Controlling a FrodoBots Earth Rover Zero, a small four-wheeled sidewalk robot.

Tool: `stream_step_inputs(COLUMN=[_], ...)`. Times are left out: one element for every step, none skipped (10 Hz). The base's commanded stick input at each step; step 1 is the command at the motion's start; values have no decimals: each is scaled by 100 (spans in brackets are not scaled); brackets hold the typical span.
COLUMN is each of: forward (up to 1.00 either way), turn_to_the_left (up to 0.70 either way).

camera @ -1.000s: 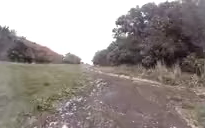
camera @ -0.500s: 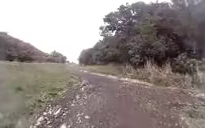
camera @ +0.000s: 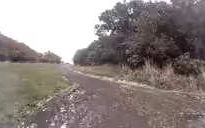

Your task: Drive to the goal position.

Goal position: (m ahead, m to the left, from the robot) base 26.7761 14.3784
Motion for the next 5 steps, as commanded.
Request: stream_step_inputs(forward=[100, 100, 100, 100, 100], turn_to_the_left=[0, 0, 0, 0, 0])
